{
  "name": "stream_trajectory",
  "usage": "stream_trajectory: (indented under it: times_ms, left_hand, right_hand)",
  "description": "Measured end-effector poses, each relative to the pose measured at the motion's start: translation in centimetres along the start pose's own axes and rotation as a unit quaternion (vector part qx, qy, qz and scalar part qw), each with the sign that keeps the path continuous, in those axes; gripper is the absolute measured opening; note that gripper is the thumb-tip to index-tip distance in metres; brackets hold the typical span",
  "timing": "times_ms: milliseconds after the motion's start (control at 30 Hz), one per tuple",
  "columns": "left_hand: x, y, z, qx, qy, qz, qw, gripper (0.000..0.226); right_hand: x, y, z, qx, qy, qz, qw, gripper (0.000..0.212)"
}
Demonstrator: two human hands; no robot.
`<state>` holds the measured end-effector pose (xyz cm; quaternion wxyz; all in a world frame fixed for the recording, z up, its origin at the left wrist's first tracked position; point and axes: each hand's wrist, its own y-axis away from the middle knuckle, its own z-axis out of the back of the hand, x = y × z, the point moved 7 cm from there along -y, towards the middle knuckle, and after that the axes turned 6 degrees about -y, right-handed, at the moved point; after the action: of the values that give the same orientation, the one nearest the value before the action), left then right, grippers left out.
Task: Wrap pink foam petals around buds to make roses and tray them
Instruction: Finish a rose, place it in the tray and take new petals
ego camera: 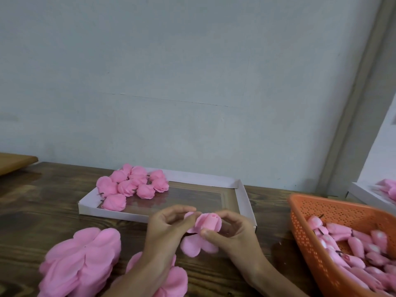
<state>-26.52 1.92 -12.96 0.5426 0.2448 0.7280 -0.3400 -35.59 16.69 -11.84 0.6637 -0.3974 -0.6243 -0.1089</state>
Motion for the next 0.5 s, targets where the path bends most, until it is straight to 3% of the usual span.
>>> stream_trajectory:
  times_ms: [300, 500]
  left_hand:
    - [-1.6, 0.5, -0.6, 0.017, -0.032, -0.096, 0.995, 0.021]
    - [-1.8, 0.8, -1.8, 0.084, -0.024, -0.113, 0.99, 0.034]
  right_hand:
    - [0.1, 0.1, -0.4, 0.014, 0.0, 0.03, 0.999, 0.033]
    - [0.7, 0.2, 0.6, -0.069, 0.015, 0.053, 0.996, 0.034]
